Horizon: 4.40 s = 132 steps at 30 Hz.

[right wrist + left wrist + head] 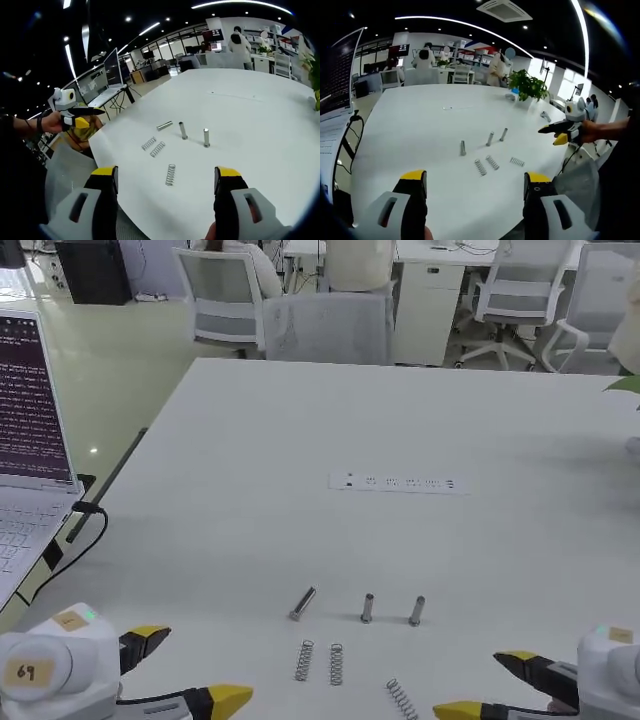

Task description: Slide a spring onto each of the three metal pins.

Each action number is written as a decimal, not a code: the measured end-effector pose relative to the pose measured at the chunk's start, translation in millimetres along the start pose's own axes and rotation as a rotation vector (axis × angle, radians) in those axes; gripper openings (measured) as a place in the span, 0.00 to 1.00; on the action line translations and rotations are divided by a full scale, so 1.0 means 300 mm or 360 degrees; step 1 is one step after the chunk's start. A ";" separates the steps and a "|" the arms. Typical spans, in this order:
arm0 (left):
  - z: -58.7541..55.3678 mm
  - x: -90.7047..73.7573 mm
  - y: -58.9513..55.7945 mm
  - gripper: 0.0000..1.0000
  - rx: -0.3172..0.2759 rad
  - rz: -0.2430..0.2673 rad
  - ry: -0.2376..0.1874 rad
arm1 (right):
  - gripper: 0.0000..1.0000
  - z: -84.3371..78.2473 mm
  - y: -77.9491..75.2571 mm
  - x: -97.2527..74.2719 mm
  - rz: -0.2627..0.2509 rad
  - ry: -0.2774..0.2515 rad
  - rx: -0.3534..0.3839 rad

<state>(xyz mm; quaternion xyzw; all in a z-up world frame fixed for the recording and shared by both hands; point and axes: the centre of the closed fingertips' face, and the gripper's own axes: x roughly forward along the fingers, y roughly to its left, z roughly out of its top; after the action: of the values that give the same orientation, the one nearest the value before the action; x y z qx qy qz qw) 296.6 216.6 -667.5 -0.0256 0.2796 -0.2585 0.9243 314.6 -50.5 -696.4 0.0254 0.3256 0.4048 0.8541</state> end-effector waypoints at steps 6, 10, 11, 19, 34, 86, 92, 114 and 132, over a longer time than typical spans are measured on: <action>0.002 0.003 0.003 0.75 -0.0004 0.0003 0.0003 | 0.78 0.005 -0.005 -0.002 -0.0003 -0.0002 0.0004; 0.013 0.010 0.004 0.75 -0.0002 -0.0002 -0.0001 | 0.78 0.009 -0.009 -0.002 -0.0007 -0.0009 0.0009; 0.015 0.013 0.004 0.75 0.0000 -0.0003 -0.0001 | 0.78 0.010 -0.009 -0.002 -0.0006 -0.0009 0.0008; 0.022 0.034 -0.001 0.75 0.0040 -0.0021 0.0022 | 0.77 0.013 -0.018 -0.005 -0.0016 -0.0020 0.0020; 0.011 0.096 -0.033 0.75 0.0049 -0.0083 0.0047 | 0.77 -0.002 -0.023 -0.023 -0.0028 -0.0019 0.0050; 0.077 0.317 0.058 0.70 0.0108 -0.0150 0.0108 | 0.75 -0.009 -0.022 -0.039 -0.0040 -0.0027 0.0070; 0.085 0.360 0.061 0.68 0.0111 -0.0167 0.0125 | 0.73 -0.013 -0.024 -0.031 -0.0041 -0.0012 0.0074; 0.086 0.514 0.076 0.59 0.0054 -0.0183 0.0174 | 0.73 -0.025 -0.031 -0.023 -0.0030 -0.0004 0.0096; 0.014 0.629 0.102 0.32 0.0001 -0.0127 0.0317 | 0.72 -0.044 -0.037 -0.029 -0.0036 -0.0008 0.0136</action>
<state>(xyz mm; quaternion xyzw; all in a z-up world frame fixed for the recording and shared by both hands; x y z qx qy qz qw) 446.8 149.7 -764.9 -0.0106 0.3688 -0.2965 0.8809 310.5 -67.0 -705.4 0.0591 0.3406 0.3808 0.8576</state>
